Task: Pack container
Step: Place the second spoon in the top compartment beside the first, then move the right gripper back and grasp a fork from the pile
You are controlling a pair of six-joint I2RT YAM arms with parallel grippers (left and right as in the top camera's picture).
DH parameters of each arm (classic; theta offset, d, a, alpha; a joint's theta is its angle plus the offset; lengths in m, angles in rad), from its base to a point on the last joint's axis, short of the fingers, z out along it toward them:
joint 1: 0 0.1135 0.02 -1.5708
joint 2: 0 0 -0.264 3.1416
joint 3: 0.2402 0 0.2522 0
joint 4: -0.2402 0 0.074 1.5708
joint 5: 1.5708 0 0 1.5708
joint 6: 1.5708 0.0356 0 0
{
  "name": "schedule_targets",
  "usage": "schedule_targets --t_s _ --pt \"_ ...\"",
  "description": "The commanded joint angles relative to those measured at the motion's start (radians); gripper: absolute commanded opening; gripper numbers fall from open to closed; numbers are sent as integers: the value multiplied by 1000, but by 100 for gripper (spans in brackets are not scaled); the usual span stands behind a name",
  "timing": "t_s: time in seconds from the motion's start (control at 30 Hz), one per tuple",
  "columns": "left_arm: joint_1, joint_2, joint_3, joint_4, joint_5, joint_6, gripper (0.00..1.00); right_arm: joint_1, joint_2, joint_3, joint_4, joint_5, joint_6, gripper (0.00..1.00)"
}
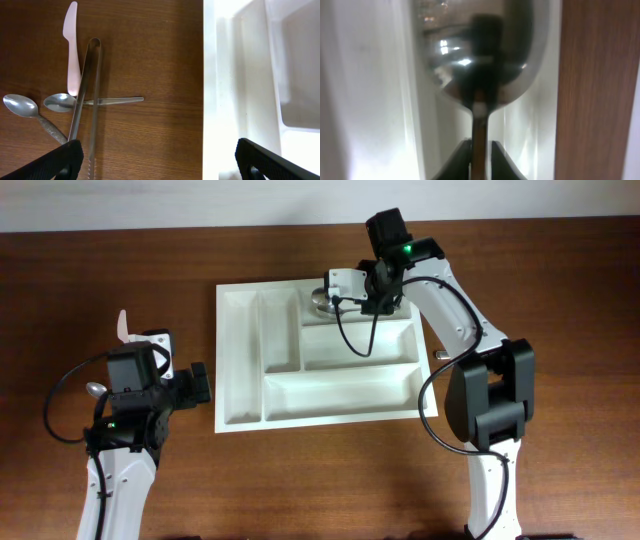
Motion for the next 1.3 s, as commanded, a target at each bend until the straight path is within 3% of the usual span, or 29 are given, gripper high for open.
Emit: schedule_targets --t_s 0.0,0.1,0.2,0.4,0.53,0.57,0.8,1.0,1.1,1.27 --pt "3 6 21 -2 -7 13 99 2 2 3 8 -12 1 31" --pt "3 6 21 -2 -7 13 99 2 -6 21 16 3 94 41" --pt "3 6 21 -2 -7 13 99 -5 -31 66 14 30 261 42" --pt "3 6 21 -2 -7 13 99 -108 -127 241 -50 39 750 56" --pt "3 6 21 -2 -7 13 99 -240 -185 356 -179 -34 1036 83" --pt "3 6 21 -2 -7 13 99 -310 -208 398 -272 -71 1124 99" --pt "3 6 21 -2 -7 13 99 -555 -203 372 -449 -98 1211 99" --pt "3 6 21 -2 -7 13 99 -595 -164 164 -442 -43 1243 83" --pt "3 6 21 -2 -7 13 99 -586 -153 17 -433 32 1426 67" --pt "3 6 21 -2 -7 13 99 -587 -153 -162 -377 40 1756 64"
